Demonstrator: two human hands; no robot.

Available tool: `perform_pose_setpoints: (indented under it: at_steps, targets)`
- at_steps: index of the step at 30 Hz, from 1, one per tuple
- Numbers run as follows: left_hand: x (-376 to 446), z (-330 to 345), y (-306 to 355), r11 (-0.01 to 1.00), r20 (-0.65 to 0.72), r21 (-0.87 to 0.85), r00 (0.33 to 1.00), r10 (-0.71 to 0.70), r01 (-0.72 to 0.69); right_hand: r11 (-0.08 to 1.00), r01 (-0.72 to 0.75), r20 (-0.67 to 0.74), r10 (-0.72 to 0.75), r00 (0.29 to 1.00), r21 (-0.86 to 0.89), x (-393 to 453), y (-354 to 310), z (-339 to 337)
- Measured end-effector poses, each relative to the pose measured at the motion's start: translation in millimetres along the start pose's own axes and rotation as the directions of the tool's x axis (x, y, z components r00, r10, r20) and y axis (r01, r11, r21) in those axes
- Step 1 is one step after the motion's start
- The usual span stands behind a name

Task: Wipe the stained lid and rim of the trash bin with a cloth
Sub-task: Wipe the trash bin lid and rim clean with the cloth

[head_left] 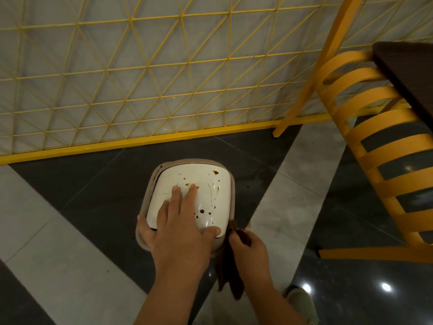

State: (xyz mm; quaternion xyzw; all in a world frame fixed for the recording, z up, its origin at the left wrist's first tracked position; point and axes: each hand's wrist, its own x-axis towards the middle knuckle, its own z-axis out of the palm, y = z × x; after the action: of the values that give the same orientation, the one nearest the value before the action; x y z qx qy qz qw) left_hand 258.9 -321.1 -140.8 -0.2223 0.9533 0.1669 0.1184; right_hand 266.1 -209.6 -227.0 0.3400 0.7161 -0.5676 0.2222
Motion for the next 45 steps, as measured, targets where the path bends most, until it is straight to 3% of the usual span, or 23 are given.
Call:
perform_pose_setpoints:
  at_steps: [2, 7, 12, 20, 25, 30, 41, 45]
  targets:
    - [0.9, 0.3, 0.0, 1.0, -0.001, -0.002, 1.0, 0.0, 0.0, 0.999, -0.036, 0.022, 0.036, 0.999, 0.017, -5.6, 4.1, -0.1]
    - [-0.6, 0.0, -0.6, 1.0, 0.009, 0.0, 1.0, -0.003, 0.003, 0.998, 0.07, -0.042, -0.07, 0.997, -0.005, 25.9, -29.0, 2.6]
    - [1.7, -0.5, -1.2, 1.0, 0.018, -0.007, 1.0, -0.004, 0.004, 0.995, 0.073, -0.048, -0.077, 0.996, -0.07, 60.7, -63.6, 9.3]
    - [5.6, -4.9, -11.5, 0.997, 0.027, 0.078, 0.999, 0.02, -0.022, 0.999, -0.031, 0.069, 0.032, 0.997, -0.022, 16.8, -13.2, 7.0]
    - [-5.2, -12.1, -15.3, 0.986, -0.003, 0.165, 1.0, 0.021, -0.02, 0.996, -0.075, 0.039, 0.073, 0.997, 0.051, -9.9, 1.4, 19.3]
    - [-13.4, -15.7, -22.6, 0.984, 0.056, 0.174, 0.998, 0.039, -0.049, 0.983, -0.142, -0.015, 0.145, 0.989, 0.12, -28.0, 16.6, 29.9]
    - [-9.8, -14.6, -20.0, 0.992, 0.038, 0.119, 0.998, 0.042, -0.046, 0.998, -0.026, -0.128, 0.032, 0.991, 0.053, 34.1, -45.1, 7.4]
    - [-6.8, -14.2, -20.4, 0.988, 0.029, 0.147, 0.999, 0.043, -0.047, 0.999, -0.037, -0.091, 0.039, 0.995, 0.021, 39.0, -49.5, 1.5]
